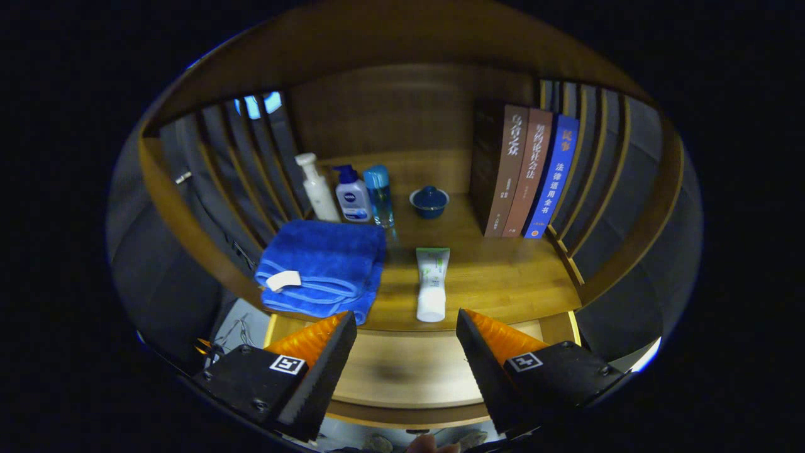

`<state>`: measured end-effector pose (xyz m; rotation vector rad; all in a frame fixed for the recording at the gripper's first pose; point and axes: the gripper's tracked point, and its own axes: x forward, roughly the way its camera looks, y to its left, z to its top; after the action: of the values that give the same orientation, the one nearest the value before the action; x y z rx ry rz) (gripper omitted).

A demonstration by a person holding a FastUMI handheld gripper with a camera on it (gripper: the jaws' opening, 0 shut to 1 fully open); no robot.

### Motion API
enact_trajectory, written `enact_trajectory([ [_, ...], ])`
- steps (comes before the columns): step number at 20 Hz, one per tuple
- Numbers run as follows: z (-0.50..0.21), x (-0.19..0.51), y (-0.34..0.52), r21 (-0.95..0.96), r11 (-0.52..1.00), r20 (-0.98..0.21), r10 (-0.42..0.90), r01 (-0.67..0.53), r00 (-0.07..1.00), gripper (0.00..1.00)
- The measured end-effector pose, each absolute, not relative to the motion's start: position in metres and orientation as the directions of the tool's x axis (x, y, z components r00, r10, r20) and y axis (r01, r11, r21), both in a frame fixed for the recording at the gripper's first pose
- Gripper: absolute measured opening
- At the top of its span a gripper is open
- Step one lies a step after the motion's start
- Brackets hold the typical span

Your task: Pull open the drawer, take out the items inside it, and place them on the countertop above the cabinet.

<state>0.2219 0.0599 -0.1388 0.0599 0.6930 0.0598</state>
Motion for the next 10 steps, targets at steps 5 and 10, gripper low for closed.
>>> enact_trajectory([
  [5,-0.089,0.149,0.070,0.139,0.985,-0.410,0.155,-0.106,0.899,1.00],
  [10,-0.077,0.075,0.058,0.131,0.985,-0.210,0.136,-0.110,0.968,1.00],
])
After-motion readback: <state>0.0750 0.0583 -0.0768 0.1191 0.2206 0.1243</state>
